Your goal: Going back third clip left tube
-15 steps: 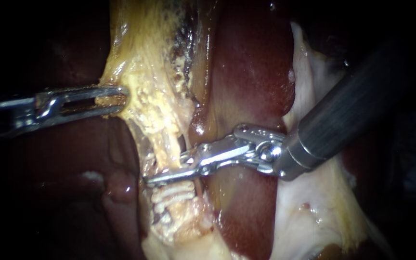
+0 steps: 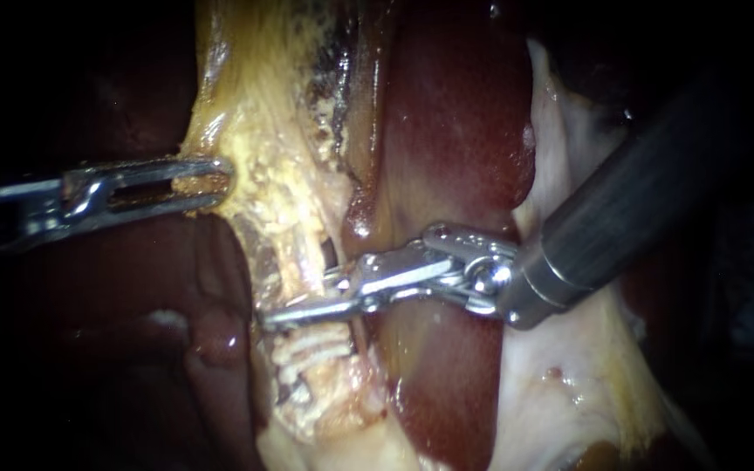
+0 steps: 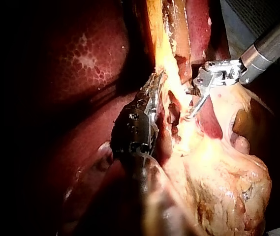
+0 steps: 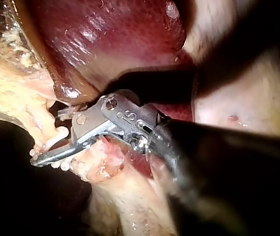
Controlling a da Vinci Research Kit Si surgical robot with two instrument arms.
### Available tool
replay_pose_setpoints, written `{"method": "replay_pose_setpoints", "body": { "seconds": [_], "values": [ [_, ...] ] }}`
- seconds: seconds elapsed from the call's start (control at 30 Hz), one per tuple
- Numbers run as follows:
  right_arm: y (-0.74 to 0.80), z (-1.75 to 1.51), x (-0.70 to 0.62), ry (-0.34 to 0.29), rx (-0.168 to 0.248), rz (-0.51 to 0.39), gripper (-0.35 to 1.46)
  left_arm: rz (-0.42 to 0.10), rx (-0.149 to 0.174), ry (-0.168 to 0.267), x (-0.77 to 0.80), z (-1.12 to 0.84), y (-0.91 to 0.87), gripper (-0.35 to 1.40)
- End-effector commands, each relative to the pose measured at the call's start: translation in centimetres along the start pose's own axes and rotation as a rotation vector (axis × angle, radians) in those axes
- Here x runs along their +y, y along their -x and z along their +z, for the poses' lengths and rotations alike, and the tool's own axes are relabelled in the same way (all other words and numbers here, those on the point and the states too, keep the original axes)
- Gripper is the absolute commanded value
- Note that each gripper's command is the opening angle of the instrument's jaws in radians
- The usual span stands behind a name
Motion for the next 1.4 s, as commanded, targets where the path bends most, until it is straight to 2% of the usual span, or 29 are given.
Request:
{"method": "replay_pose_setpoints", "body": {
  "seconds": [0.03,0.2,0.43,0.9,1.13,1.4],
  "values": [
    [0.01,-0.01,0.0,-0.012,-0.005,-0.021,0.6,0.0,0.0,0.0,0.0,0.0,0.0,-0.35],
    [0.01,-0.13,-0.03,-0.004,-0.007,-0.129,0.6,0.0,0.0,0.0,-0.01,-0.01,0.0,-0.35],
    [0.06,-0.37,-0.14,-0.042,-0.017,-0.254,0.6,0.0,0.0,0.0,-0.01,-0.01,0.0,-0.35],
    [-0.06,-0.77,-0.22,-0.043,-0.036,-0.322,0.6,0.0,0.0,0.0,-0.01,-0.02,0.0,-0.35],
    [-0.18,-1.08,-0.33,-0.032,-0.05,-0.354,0.6,0.0,0.0,0.0,0.0,-0.02,0.0,-0.35],
    [-0.41,-1.5,-0.4,-0.007,-0.062,-0.405,0.6,0.001,0.0,0.0,0.0,-0.02,-0.02,-0.35]
  ]
}}
